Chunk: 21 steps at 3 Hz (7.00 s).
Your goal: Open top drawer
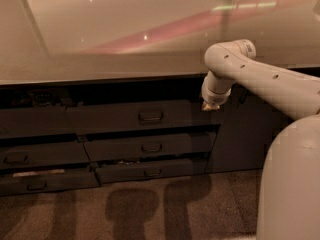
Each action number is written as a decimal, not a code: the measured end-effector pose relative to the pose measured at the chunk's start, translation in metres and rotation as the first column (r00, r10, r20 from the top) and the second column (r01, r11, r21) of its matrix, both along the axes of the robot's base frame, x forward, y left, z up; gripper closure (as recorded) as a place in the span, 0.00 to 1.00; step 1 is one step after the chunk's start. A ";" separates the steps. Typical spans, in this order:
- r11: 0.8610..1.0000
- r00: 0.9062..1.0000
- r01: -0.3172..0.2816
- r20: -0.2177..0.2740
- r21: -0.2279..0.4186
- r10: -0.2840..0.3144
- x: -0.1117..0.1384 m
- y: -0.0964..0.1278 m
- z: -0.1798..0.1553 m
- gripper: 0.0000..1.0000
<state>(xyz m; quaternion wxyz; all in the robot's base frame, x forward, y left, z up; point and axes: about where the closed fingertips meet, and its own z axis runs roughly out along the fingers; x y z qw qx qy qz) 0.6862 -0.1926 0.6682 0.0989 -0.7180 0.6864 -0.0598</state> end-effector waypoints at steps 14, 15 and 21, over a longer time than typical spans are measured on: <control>1.000 1.000 -0.023 0.002 0.000 0.023 -0.057 -0.008 0.005 1.00; 1.000 1.000 -0.023 0.002 0.000 0.023 -0.057 -0.008 0.008 1.00; 1.000 1.000 -0.030 0.000 -0.002 0.030 -0.081 -0.010 0.008 1.00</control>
Offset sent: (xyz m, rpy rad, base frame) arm -0.1634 -0.0124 -0.0815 0.0184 -0.0564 0.1308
